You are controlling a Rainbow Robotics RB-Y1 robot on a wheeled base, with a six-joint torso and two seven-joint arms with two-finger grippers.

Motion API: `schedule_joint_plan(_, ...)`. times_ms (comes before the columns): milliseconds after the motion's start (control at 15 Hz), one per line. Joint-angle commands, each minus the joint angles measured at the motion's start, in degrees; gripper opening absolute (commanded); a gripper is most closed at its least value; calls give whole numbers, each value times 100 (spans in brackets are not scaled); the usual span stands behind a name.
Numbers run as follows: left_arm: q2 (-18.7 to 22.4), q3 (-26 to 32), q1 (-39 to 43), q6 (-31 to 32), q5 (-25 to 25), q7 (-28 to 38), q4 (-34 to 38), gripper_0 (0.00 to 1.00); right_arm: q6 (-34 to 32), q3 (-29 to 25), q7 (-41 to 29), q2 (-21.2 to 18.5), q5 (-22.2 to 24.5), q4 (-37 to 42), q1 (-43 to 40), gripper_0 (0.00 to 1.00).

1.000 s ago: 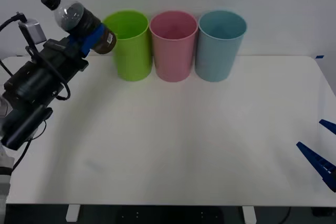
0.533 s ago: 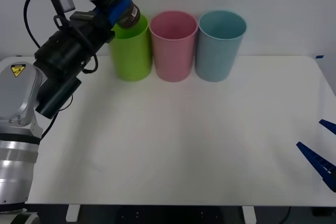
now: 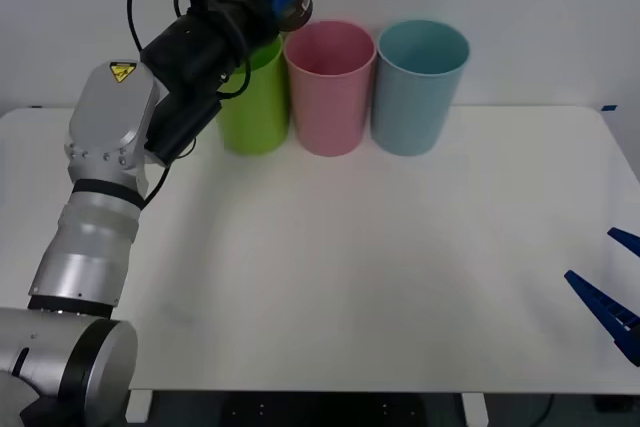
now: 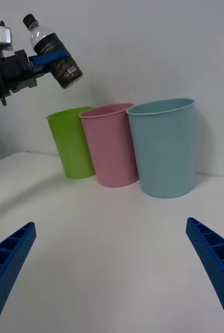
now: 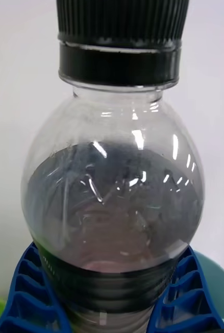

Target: Grasp the object on the table and drop it into the matching bin: aluminum can to the light blue bin, PET bottle to the pink bin.

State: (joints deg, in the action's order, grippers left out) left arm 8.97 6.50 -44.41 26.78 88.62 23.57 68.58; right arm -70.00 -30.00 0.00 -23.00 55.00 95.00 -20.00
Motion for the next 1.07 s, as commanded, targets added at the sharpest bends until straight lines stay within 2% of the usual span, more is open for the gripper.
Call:
schedule_joint_plan(67, -98, 1, -710, -173, 288, -107, -890, 0, 0, 0, 0, 0, 0, 0, 0, 100)
schedule_joint_plan(467, -396, 1, -2028, -832, 1008, -230, -2516, 0, 0, 0, 0, 0, 0, 0, 0, 100)
schedule_joint_plan(733, -563, -26, -2142, -1131, 1202, -238, -2630, 0, 0, 0, 0, 0, 0, 0, 0, 100)
schedule_joint_plan(1067, -563, -52, -2134, -1140, 1184, -221, -2630, 1, 0, 0, 0, 0, 0, 0, 0, 100)
